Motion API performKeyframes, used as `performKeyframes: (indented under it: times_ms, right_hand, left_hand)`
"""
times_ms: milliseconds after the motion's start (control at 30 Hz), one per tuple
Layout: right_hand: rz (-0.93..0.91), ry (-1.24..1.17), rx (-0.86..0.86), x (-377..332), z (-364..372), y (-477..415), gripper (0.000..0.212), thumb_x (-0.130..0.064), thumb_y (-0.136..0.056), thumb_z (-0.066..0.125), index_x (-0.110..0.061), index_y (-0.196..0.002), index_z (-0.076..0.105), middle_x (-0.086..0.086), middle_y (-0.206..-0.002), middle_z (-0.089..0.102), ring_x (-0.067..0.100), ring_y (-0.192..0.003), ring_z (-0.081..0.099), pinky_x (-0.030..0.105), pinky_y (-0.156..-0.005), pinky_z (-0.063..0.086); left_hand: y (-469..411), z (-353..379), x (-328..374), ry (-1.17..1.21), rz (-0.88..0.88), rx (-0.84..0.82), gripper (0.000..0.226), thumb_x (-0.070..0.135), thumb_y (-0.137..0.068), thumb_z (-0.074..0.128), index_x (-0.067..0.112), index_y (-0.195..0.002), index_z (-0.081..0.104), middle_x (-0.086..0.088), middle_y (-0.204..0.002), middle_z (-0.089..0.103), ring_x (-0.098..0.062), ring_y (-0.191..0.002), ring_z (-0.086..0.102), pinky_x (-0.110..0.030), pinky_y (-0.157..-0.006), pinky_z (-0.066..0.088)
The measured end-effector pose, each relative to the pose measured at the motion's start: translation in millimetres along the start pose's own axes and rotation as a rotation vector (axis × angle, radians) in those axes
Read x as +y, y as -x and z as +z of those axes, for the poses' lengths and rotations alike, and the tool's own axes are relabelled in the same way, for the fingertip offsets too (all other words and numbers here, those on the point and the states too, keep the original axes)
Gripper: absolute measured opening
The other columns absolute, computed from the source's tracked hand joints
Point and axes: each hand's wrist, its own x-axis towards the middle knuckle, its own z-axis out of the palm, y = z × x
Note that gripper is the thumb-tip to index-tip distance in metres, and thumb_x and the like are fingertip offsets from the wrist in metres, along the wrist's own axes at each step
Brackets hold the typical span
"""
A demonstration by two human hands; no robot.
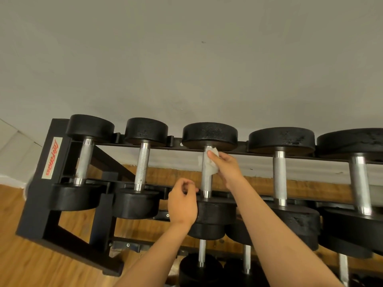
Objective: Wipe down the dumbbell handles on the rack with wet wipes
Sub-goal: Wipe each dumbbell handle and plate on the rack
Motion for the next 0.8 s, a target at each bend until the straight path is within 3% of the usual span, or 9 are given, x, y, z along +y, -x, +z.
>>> performKeyframes:
  times_ms: [133,300,433,600,700,800]
  right_hand:
    - [-0.007,-0.096,0.048,18.6,-7.5,7.0,0.011,-0.023,-0.091,0.066,-0.019,-0.101,0.068,0.004,-0.104,0.07,0.023,-0.103,0.063,0.038,-0.094,0.05]
    - [-0.016,0.144,-0.012,6.7,-10.6,1.1,0.022,-0.03,-0.086,0.072,-0.021,-0.105,0.065,0.001,-0.11,0.067,0.02,-0.105,0.061,0.037,-0.095,0.049]
    - [0.024,0.012,0.007,15.8,-13.4,5.9,0.013,-0.026,-0.088,0.07,-0.022,-0.1,0.065,0.003,-0.107,0.068,0.022,-0.105,0.062,0.038,-0.096,0.05]
    - [0.0,0.125,-0.05,16.1,-18.0,6.0,0.019,-0.026,-0.084,0.074,-0.024,-0.101,0.066,0.002,-0.107,0.069,0.021,-0.102,0.063,0.036,-0.091,0.052]
    - [0.0,0.05,0.009,12.1,-14.6,2.1,0.014,-0.024,-0.087,0.071,-0.022,-0.099,0.066,0.004,-0.106,0.07,0.022,-0.103,0.064,0.036,-0.091,0.052]
    - [-0.007,0.034,0.017,25.1,-19.8,10.9,0.013,-0.019,-0.086,0.072,-0.019,-0.098,0.066,0.005,-0.105,0.07,0.021,-0.099,0.065,0.03,-0.081,0.054]
  left_hand:
    - [0.7,0.2,-0.1,0.018,-0.005,0.003,0.017,0.012,-0.096,0.053,0.019,-0.082,0.062,0.003,-0.076,0.069,-0.01,-0.079,0.065,-0.023,-0.074,0.046]
    - [0.4,0.3,0.3,0.021,-0.012,-0.003,0.018,0.012,-0.096,0.052,0.017,-0.082,0.062,0.003,-0.075,0.069,-0.01,-0.078,0.065,-0.023,-0.074,0.046]
    - [1.0,0.2,1.6,0.028,-0.017,0.0,0.018,0.013,-0.096,0.051,0.017,-0.082,0.062,0.002,-0.075,0.069,-0.009,-0.078,0.065,-0.022,-0.073,0.044]
    - [0.2,0.3,-0.1,0.028,-0.02,0.001,0.018,0.012,-0.096,0.051,0.017,-0.082,0.062,0.003,-0.074,0.068,-0.01,-0.078,0.065,-0.024,-0.074,0.047]
    - [-0.3,0.5,0.0,0.024,-0.024,-0.001,0.018,0.012,-0.096,0.051,0.017,-0.082,0.062,0.003,-0.074,0.069,-0.011,-0.078,0.065,-0.025,-0.074,0.047]
    - [-0.1,0.5,0.0,0.03,-0.022,-0.004,0.018,0.011,-0.096,0.051,0.016,-0.082,0.062,0.002,-0.075,0.069,-0.011,-0.079,0.066,-0.024,-0.076,0.046]
